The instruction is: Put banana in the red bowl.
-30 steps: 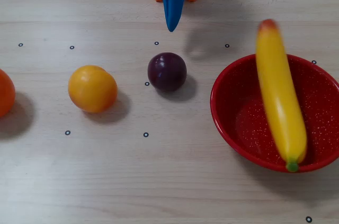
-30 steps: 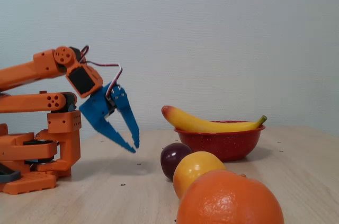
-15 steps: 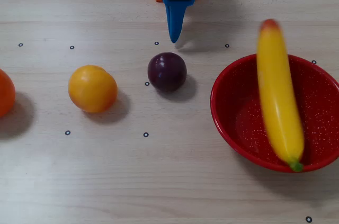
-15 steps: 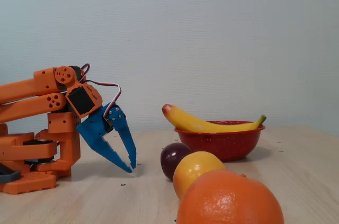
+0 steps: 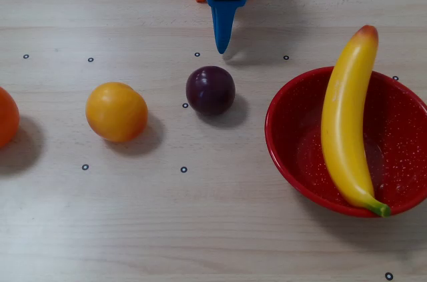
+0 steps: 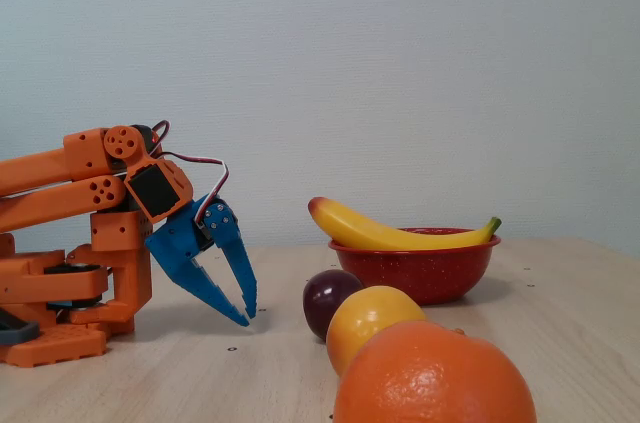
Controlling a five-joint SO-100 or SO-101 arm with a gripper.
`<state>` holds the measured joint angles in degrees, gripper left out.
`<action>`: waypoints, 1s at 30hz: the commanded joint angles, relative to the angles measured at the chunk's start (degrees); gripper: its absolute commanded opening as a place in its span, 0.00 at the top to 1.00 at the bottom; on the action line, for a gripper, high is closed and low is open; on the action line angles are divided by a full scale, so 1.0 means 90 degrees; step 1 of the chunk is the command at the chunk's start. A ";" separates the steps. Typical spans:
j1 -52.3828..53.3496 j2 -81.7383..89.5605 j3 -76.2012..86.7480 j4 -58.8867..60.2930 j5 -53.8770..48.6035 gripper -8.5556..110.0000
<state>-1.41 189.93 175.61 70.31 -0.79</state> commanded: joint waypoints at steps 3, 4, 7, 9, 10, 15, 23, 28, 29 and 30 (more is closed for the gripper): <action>-0.0029 0.0098 0.0127 -0.0166 0.0146 0.93; 0.0000 0.0098 0.0127 -0.0166 0.0186 0.93; 0.0068 0.0098 0.0127 -0.0166 0.0293 0.93; 0.0088 0.0098 0.0127 -0.0166 0.0322 0.93; 0.0088 0.0098 0.0127 -0.0176 0.0293 0.93; 0.0088 0.0098 0.0127 -0.0176 0.0283 0.93; 0.0088 0.0098 0.0127 -0.0176 0.0254 0.93; 0.0088 0.0098 0.0127 -0.0176 0.0254 0.93; 0.0088 0.0098 0.0127 -0.0176 0.0254 0.93; 0.0088 0.0098 0.0127 -0.0176 0.0254 0.93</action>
<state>-1.41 189.93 175.61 70.31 0.79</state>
